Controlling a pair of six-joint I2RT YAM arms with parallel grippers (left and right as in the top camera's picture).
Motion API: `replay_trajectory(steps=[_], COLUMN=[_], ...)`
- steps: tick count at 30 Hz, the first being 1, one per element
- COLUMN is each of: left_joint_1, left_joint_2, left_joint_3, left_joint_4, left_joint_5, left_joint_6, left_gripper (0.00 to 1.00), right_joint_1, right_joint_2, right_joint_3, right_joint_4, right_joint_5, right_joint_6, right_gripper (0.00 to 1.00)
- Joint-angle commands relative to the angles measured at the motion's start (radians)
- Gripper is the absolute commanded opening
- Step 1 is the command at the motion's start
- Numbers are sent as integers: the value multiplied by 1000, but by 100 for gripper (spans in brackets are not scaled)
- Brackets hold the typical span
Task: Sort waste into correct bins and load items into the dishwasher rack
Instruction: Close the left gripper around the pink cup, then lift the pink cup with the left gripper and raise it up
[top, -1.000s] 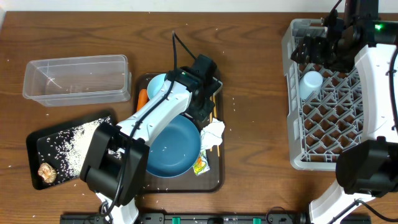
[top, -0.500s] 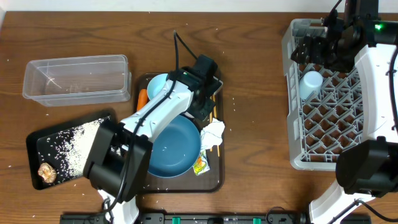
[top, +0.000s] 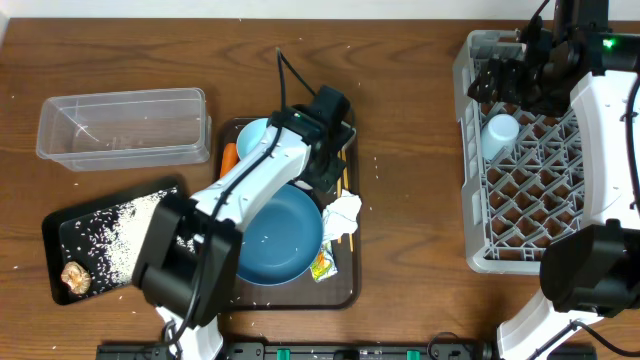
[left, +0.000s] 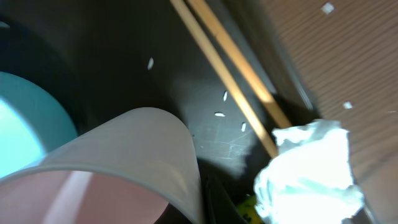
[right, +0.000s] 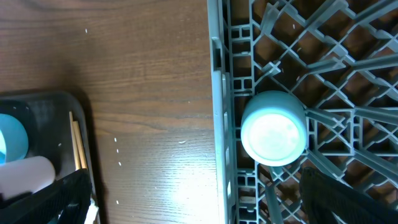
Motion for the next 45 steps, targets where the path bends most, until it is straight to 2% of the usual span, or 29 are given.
replay_trajectory(steps=[1,6,10,14,19,24,33,45], left_joint_1=[17,91,185,272,337,353,353,353], left_joint_2=[-107,-180,-198,-193,-193,-193,-193,-193], left_joint_3=[65,72,72,72,72,72,72,72], left_joint_4=[-5,6,35,105,209,277,436,475], left_joint_5=[99,356,637,919,1154,1263,1429,1442], left_joint_6=[-32,-32,-31,-31,-32,-32,-32,-35], left_gripper=[6,6,6,6,6,6,6,6], right_joint_1=[7,7,7,11,48,112,201,205], right_joint_2=[-8,-8,-8,-8,-8,-8,-8,-8], right_joint_3=[11,11,10,9,7,-3,-80,-220], right_joint_4=[-1,13,41,63,82,109,244,387], right_joint_5=[-43,-216,-408,-626,-846,-988,-1143,-1342], right_joint_6=[-50,-132,-193,-267,-362,-436,-439,-443], right_gripper=[99,99,99,99,99,99,96,80])
